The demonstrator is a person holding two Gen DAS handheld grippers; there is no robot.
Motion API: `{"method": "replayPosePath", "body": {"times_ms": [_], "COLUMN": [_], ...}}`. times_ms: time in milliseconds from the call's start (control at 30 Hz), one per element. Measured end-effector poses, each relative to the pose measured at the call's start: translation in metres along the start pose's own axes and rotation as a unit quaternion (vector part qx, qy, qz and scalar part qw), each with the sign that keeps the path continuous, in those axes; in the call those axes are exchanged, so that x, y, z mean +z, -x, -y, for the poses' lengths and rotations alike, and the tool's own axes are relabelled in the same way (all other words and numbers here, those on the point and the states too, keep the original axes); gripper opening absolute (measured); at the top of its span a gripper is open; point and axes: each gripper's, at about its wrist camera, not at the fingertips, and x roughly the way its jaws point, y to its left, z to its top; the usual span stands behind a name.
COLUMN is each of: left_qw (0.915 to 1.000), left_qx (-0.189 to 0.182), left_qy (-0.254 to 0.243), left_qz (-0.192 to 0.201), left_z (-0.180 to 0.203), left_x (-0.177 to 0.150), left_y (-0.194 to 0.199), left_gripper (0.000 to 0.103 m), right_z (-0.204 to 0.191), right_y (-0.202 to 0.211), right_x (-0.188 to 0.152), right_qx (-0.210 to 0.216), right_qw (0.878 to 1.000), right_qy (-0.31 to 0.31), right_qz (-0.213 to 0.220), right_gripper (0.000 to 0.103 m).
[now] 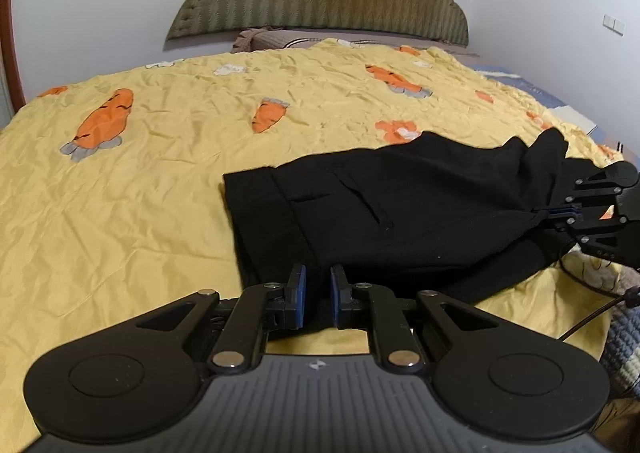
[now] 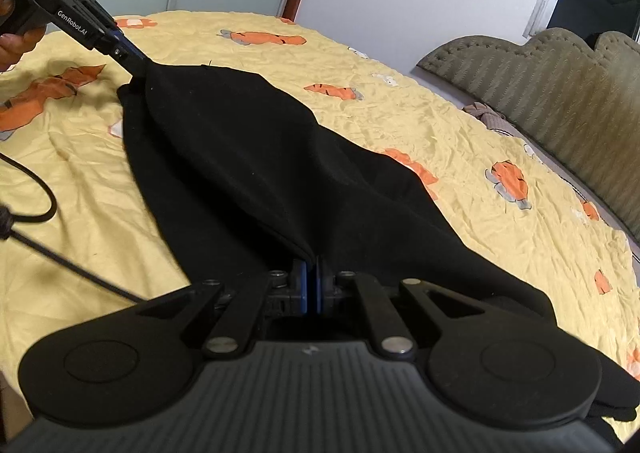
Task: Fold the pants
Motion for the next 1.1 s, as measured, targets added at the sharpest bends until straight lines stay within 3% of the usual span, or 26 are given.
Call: {"method": "replayPosePath", "body": {"times_ms": [533,767,933,1067,1100], "left_qw": [0.9972,0.9924,0.9879,0.9772,0.9736], "left_qx": [0.064,0.110,0.153,0.212,0.228], "left_qy": [-0.025,-0.044,-0.015,0.009,0.008], "left_qz": [-0.029,-0.033,-0.019,-0.007,-0.006], "left_z": [0.011,0.017,0.016,0.013,0.012], "left_x": [-0.016,-0.019,-0.015,-0.014,-0.014], "left_y": [0.001,0.003,0.010,0.022,0.024], "left_gripper": [0.010,0.010,0.011,0.013,0.018], "right_z": [-0.022,-0.027,-0.028,-0.062,-0.072], "right_y": [0.009,0.019,0.050,0.036,0.027], "right_x": [-0.013,-0.010,0.026,0.067,0.076], "right_qx": [0.006,-0.016,-0.014,-0.008,-0.001], "right_qw": [1.000,0.999,0.998,0.992,0.991], "right_qy": [0.001,0.017,0.000,0.041,0.049], "right_qz": [-0.015,-0.024,0.063,0.120,0.122], "right_gripper": [0.006,0.014,0.016,0.016,0.016]}}
